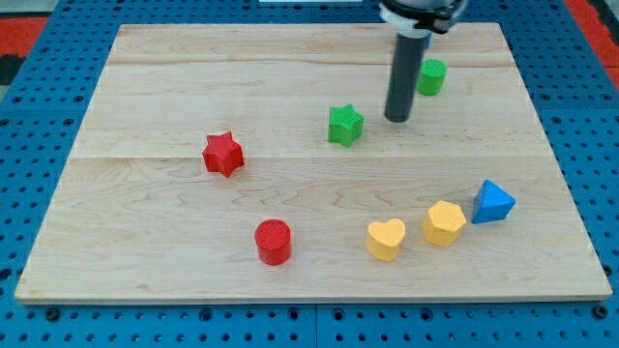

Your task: Slide the green star towards the bottom left

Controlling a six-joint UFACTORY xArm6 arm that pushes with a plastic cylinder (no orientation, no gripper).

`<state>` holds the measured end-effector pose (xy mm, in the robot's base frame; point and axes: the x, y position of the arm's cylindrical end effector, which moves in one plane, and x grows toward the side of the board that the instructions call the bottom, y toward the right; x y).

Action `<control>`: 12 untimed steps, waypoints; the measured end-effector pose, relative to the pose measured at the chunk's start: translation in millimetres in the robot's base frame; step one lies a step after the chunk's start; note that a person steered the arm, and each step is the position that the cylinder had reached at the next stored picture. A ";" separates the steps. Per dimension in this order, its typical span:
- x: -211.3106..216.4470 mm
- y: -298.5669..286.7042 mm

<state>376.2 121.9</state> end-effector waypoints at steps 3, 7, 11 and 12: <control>35.7 -42.2; -39.0 -125.1; -13.7 -277.1; -28.3 -280.8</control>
<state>347.9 -158.9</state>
